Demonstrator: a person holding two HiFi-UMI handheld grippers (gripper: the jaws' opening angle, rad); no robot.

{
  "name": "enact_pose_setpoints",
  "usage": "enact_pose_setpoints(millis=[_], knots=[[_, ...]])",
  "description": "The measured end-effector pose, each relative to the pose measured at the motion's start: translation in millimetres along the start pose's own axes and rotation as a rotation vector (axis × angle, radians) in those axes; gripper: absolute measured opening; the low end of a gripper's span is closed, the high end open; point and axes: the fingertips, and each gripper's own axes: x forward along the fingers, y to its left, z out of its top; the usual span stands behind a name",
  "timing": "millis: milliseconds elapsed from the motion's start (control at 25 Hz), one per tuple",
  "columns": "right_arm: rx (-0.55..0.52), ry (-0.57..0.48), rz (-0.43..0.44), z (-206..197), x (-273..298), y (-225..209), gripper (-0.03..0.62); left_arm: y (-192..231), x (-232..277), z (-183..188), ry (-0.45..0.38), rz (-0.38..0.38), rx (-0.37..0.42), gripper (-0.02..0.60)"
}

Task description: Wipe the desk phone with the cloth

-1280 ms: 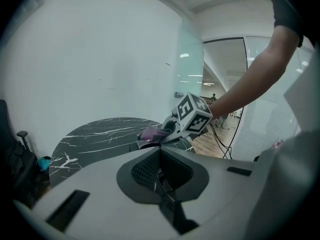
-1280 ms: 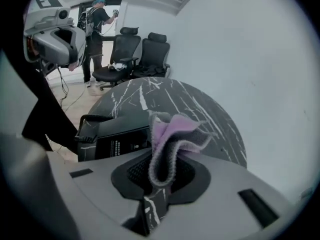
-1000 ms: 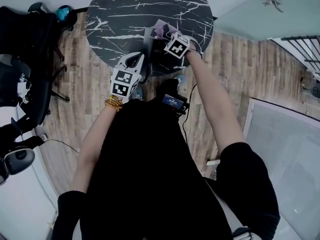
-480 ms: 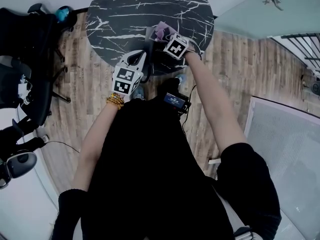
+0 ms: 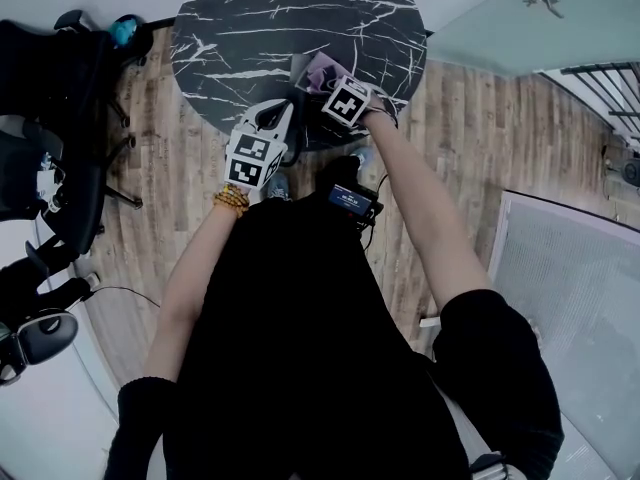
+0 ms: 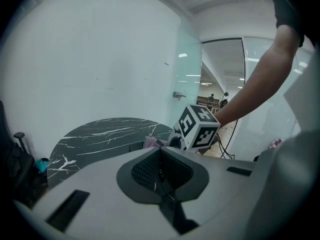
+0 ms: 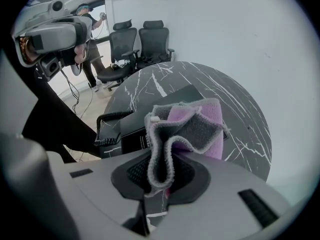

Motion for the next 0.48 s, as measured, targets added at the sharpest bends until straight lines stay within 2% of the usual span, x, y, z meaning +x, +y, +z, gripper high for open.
enact_pose_setpoints(millis=[320, 480], knots=[[0.04, 0.022, 0.019, -5.5, 5.8, 17.0, 0.055, -1.5, 2.6, 1.4, -0.002, -0.011, 0.009, 0.012], [0.024, 0.024, 0.026, -5.8, 10.0, 25.0, 0.055, -1.4, 4.8, 4.0, -0.005, -0.014, 0.011, 0.012]])
